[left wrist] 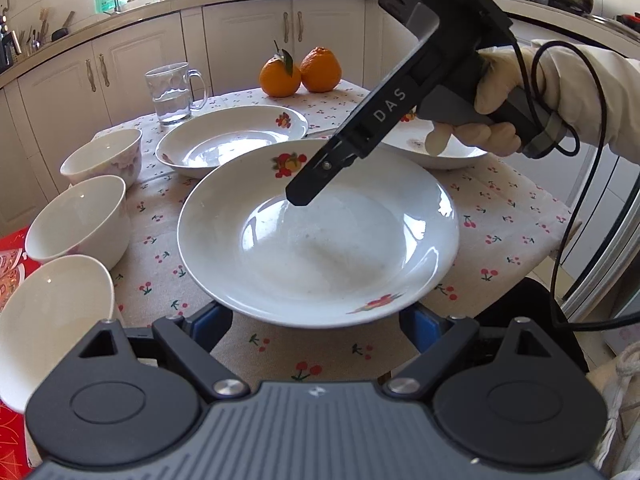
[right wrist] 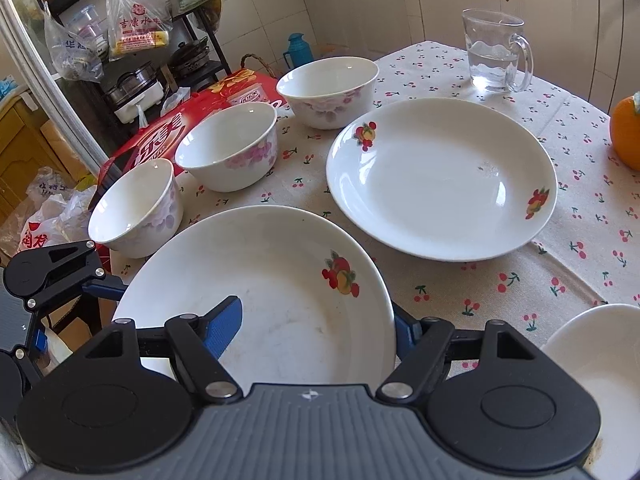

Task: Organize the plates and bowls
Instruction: 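Carry the plate with the right tool and lower it onto the dark-spotted plate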

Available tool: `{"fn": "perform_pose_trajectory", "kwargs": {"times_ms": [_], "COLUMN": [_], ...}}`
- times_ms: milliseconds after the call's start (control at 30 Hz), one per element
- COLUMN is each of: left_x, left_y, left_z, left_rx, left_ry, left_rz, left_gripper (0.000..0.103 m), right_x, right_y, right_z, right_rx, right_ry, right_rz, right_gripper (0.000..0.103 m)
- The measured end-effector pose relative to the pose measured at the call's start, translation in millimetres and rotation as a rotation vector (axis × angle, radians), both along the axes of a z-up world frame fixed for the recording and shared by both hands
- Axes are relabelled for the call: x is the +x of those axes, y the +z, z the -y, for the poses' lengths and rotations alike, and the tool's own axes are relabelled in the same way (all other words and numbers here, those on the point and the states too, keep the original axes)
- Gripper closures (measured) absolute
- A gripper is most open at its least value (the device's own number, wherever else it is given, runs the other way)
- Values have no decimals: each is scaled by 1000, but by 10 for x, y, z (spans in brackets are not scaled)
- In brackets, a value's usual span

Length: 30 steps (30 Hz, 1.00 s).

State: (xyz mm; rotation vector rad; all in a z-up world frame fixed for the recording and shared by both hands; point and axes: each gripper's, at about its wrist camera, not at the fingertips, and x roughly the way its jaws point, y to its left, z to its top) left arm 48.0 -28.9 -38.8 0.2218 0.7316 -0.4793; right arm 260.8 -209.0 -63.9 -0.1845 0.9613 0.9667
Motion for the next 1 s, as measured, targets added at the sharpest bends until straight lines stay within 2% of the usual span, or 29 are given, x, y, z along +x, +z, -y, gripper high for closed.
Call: {"fn": "perform_pose_trajectory", "kwargs": {"times_ms": [333,1000], "left_x": [225,728], "left_y": [95,120], "left_z": [230,960], "left_rx": [6,15], "left_ry": [-79,-277], "left_rz": [-17,-34], "left_gripper": [13,13], "right_x": [8,84], "right_y": [187,245], "right_z": [322,1273], "right_rx": [21,25], "right_ry": [-63,-285], "right_rz": [36,67], "right_gripper": [23,23]}}
